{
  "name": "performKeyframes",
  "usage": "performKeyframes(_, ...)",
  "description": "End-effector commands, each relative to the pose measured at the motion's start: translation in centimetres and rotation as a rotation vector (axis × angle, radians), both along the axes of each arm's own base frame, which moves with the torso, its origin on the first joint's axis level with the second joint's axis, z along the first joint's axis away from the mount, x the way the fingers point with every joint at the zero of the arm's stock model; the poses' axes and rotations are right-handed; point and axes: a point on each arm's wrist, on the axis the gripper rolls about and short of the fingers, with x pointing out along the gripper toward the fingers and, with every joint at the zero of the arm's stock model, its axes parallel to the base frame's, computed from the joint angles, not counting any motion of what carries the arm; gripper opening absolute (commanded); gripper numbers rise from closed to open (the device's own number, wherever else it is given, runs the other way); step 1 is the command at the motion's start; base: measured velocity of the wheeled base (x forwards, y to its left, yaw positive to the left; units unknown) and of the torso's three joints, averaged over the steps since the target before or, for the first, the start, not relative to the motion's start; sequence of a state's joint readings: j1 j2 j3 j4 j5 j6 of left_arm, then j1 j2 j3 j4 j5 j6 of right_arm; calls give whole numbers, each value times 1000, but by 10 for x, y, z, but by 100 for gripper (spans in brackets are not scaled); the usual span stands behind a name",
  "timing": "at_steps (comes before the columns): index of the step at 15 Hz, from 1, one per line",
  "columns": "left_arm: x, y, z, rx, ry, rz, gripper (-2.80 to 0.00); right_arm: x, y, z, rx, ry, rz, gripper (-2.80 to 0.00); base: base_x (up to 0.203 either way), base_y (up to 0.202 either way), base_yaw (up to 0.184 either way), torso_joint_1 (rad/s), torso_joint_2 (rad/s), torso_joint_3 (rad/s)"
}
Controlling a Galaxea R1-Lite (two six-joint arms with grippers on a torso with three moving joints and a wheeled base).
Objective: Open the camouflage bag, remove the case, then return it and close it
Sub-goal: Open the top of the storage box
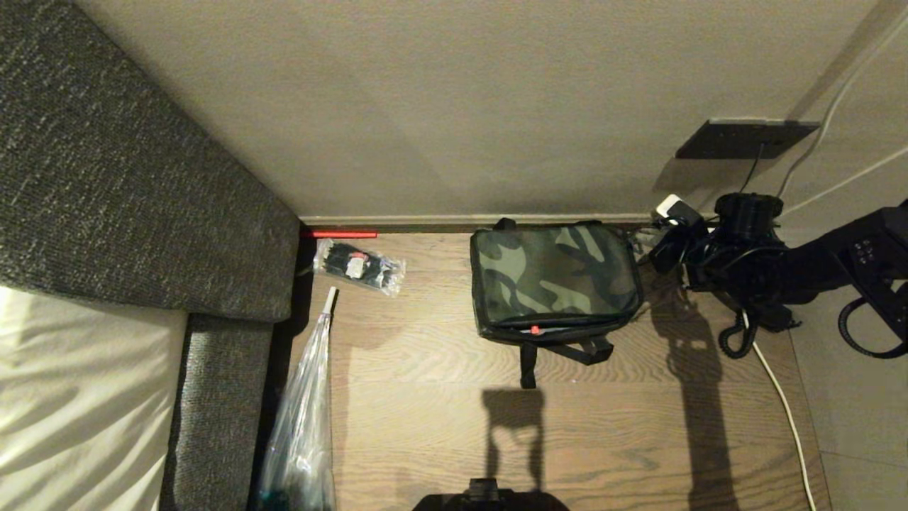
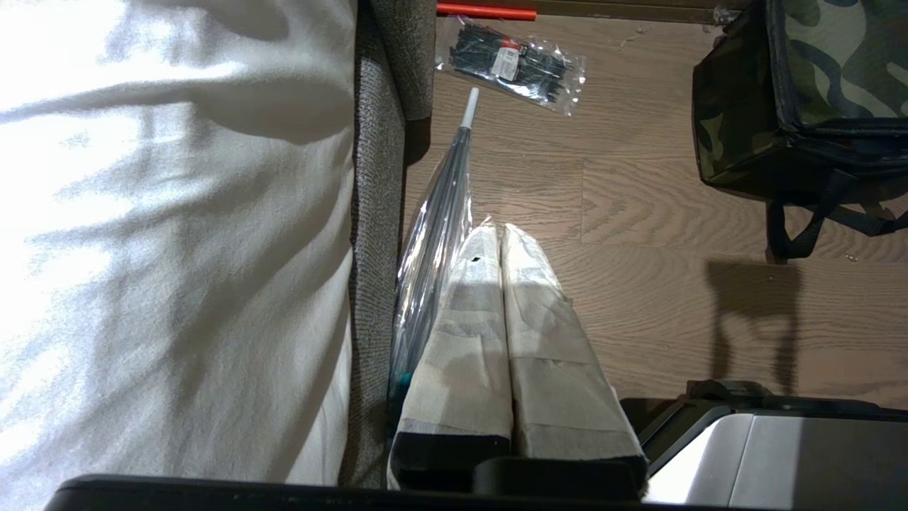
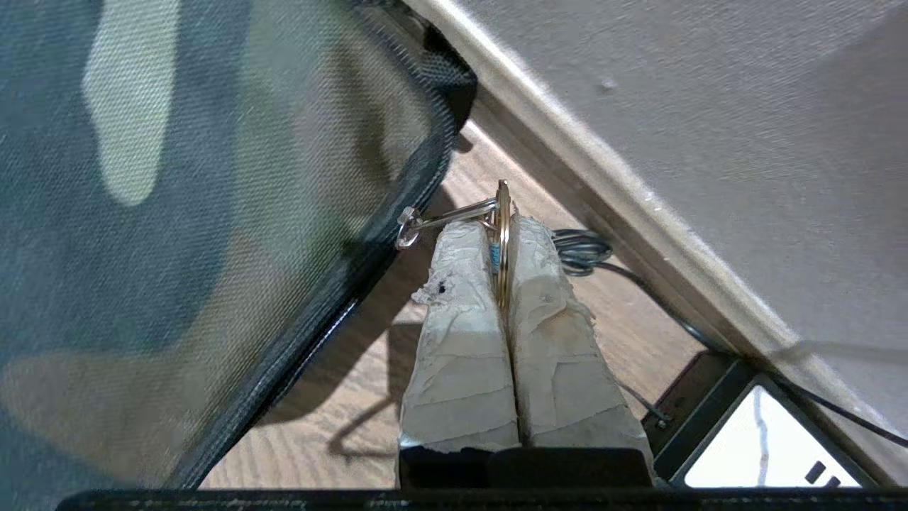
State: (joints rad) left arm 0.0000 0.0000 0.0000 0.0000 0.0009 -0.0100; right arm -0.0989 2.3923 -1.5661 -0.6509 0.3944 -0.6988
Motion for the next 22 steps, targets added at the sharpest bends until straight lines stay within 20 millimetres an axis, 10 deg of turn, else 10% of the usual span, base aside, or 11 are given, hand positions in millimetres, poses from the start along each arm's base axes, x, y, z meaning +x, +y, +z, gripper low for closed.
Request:
performKeyframes(1,0,0,0,-1,0,1,-280,3,1,1,7,-10,-4,-280,0,0,0,0,0,0)
performKeyframes(16,0,0,0,-2,0,1,-280,11,15,3,85,-10,-19,-280,0,0,0,0,0,0)
performKeyframes(17,0,0,0,-1,0,1,-280,10,16,2,85,-4,-21,0,0,0,0,0,0,0)
performKeyframes(22,0,0,0,-1,0,1,-280,-1,-1,-18,84,75,-74,0,0,0,0,0,0,0)
